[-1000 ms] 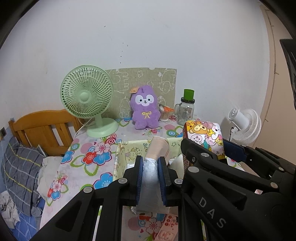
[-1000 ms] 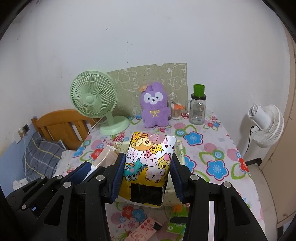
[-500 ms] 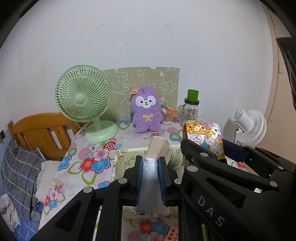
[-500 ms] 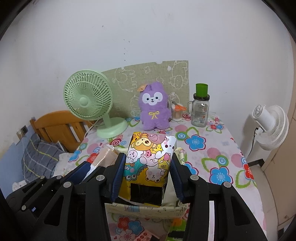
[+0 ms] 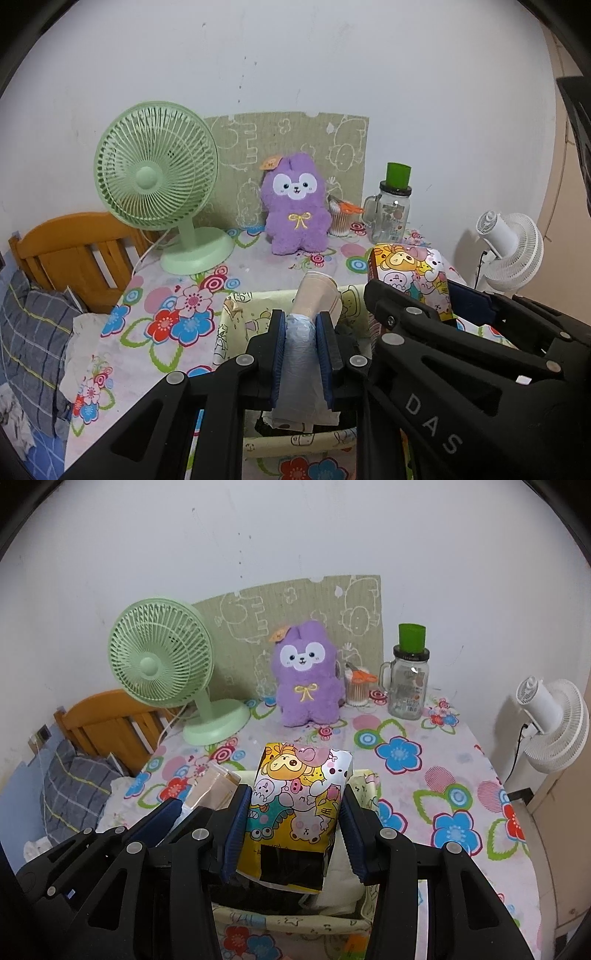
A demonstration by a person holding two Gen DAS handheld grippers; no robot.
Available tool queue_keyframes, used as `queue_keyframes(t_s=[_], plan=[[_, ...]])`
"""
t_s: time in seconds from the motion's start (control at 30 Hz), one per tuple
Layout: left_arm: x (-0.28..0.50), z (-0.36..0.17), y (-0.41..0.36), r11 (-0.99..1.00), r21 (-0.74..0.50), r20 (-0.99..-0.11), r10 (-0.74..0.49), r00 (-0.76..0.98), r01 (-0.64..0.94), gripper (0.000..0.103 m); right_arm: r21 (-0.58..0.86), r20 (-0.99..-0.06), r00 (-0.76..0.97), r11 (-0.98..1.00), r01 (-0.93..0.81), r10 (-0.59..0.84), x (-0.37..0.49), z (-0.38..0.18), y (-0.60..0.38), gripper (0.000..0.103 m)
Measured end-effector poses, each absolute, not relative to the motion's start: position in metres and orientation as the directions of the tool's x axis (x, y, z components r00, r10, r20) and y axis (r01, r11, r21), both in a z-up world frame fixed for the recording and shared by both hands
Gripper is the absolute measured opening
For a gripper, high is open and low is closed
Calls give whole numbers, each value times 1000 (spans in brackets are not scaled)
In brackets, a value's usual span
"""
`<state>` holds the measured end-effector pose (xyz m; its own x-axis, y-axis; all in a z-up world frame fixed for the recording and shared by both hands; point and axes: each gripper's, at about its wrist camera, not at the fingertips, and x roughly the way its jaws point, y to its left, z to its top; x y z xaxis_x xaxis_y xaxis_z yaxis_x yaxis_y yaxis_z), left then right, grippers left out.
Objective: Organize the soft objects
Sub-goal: 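Lower the white cloth into the box with the left tool while the right tool releases the cartoon pack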
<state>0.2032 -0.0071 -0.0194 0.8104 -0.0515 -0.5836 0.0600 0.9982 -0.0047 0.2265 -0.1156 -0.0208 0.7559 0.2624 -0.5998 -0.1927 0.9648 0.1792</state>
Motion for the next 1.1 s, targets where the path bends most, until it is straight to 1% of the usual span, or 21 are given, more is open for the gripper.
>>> queue_keyframes(t_s=[0.23, 0.33, 0.4, 0.47, 0.53, 0.63, 0.73, 0.8, 0.93, 1.1], plan=[[216, -33, -4, 998, -11, -603, -57, 796, 63, 18, 178, -625, 736, 965, -193, 262, 240, -36, -111, 50], [221, -40, -1, 998, -18, -616, -58, 785, 59, 40, 183, -635, 724, 963, -197, 269, 244, -41, -109, 50], [223, -43, 1, 998, -25, -622, -55, 781, 50, 45, 180, -641, 718, 962, -203, 271, 246, -44, -108, 50], [225, -48, 3, 998, -37, -633, -60, 772, 48, 54, 174, -646, 714, 962, -209, 271, 248, -48, -106, 50], [227, -52, 4, 998, -32, -645, -55, 762, 45, 56, 173, -652, 708, 963, -208, 270, 252, -52, -106, 50], [230, -58, 5, 998, -29, -660, -55, 749, 48, 62, 178, -662, 702, 964, -196, 265, 256, -57, -107, 50], [231, -63, 6, 998, -26, -671, -56, 739, 52, 71, 184, -665, 698, 964, -192, 266, 259, -60, -107, 49], [231, -66, 5, 998, -20, -676, -53, 735, 53, 71, 184, -668, 695, 964, -192, 266, 261, -62, -106, 49], [234, -72, 5, 998, -15, -689, -49, 723, 54, 76, 188, -677, 686, 964, -187, 265, 264, -67, -104, 50], [234, -77, 6, 999, -3, -692, -34, 721, 44, 78, 187, -687, 676, 964, -191, 267, 266, -73, -102, 51]])
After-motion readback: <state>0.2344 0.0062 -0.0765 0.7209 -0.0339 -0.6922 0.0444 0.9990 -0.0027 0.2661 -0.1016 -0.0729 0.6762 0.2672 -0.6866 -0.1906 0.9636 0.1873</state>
